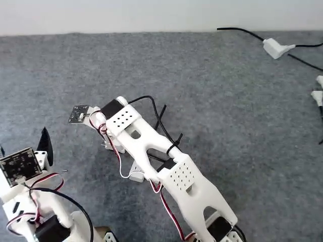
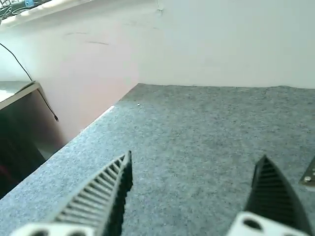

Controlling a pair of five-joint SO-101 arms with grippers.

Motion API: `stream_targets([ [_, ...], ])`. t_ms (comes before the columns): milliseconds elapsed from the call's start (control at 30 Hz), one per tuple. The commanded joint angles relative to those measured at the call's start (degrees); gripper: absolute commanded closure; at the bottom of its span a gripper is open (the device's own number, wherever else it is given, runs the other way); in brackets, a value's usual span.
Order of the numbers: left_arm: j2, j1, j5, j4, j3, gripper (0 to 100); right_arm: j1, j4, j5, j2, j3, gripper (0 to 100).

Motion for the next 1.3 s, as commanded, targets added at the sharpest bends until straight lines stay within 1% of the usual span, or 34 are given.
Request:
stream_targets([
  [0, -1.0, 0.0, -0.4, 0.4, -0.7, 63, -0.6, 4.0, 0.9, -2.0, -4.8, 99.1],
  [100, -1.0, 0.3, -0.4, 0.4, -0.6, 63, 0.6, 9.5, 0.9, -3.9, -10.1, 99.1],
  [200, -1.0, 2.5, -0.4, 0.4, 0.0, 63, 1.0, 13.9, 1.1, -6.5, -16.2, 99.1],
  [333, -1.0, 5.0, -0.3, -0.2, -0.1, 63, 1.7, 13.9, 1.0, -12.1, -17.1, 99.1],
  [433, -1.0, 7.6, 0.0, -2.6, -0.6, 63, 1.7, 13.9, 1.1, -16.1, -17.1, 99.1],
  [567, -1.0, 11.6, 2.5, -5.5, -0.7, 63, 1.8, 13.9, 1.3, -21.8, -17.1, 99.1],
  [800, -1.0, 14.0, 2.6, -11.9, -1.3, 63, 1.5, 13.9, 1.4, -29.8, -17.1, 99.1],
  [967, -1.0, 15.9, 6.4, -12.0, -6.2, 63, 1.5, 13.9, 1.4, -30.5, -17.0, 99.1],
  [1067, -1.0, 18.1, 6.6, -11.8, -8.5, 63, 1.0, 13.9, 1.3, -30.8, -17.0, 99.1],
  [1267, -1.0, 24.0, 6.6, -11.3, -10.1, 63, -2.6, 13.9, 1.1, -31.1, -17.0, 99.1],
])
